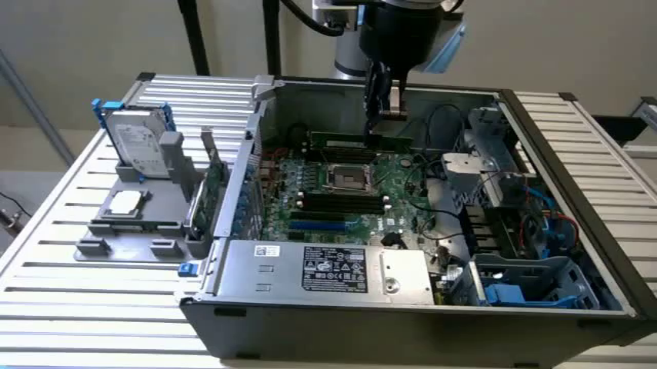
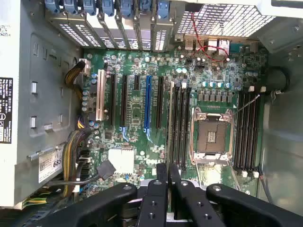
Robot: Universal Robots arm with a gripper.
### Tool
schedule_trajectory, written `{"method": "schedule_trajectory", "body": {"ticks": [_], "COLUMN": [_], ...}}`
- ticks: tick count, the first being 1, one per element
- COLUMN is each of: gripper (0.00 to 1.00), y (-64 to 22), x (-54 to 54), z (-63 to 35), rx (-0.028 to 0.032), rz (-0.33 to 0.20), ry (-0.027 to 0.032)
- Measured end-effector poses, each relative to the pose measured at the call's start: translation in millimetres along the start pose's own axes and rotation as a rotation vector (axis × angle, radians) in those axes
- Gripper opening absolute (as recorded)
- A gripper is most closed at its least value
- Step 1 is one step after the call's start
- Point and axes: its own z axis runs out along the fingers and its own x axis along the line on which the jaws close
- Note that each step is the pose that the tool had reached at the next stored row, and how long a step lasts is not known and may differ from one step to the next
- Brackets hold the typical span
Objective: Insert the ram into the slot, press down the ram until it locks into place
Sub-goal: 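Insert the ram into the slot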
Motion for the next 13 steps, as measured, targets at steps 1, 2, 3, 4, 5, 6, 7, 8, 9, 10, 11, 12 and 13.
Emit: {"method": "schedule_trajectory", "body": {"ticks": [1,2,3,4,5,6,7,8,9,10,11,12,13], "gripper": [0.13,0.13,0.13,0.13,0.13,0.13,0.13,0.13,0.13,0.13,0.13,0.13,0.13], "y": [0.0,0.0,0.0,0.0,0.0,0.0,0.0,0.0,0.0,0.0,0.0,0.0,0.0], "x": [0.0,0.0,0.0,0.0,0.0,0.0,0.0,0.0,0.0,0.0,0.0,0.0,0.0], "z": [0.0,0.0,0.0,0.0,0.0,0.0,0.0,0.0,0.0,0.0,0.0,0.0,0.0], "rx": [0.0,0.0,0.0,-0.0001,-0.0001,0.0,0.0,-0.0001,-0.0001,-0.0001,0.0,0.0,-0.0001], "rz": [0.0,0.0,0.0,0.0,0.0,0.0,0.0,0.0,0.0,0.0,0.0,0.0,0.0], "ry": [0.0,0.0,0.0001,0.0,0.0,0.0,0.0,0.0,0.0,0.0,0.0,0.0001,0.0001]}}
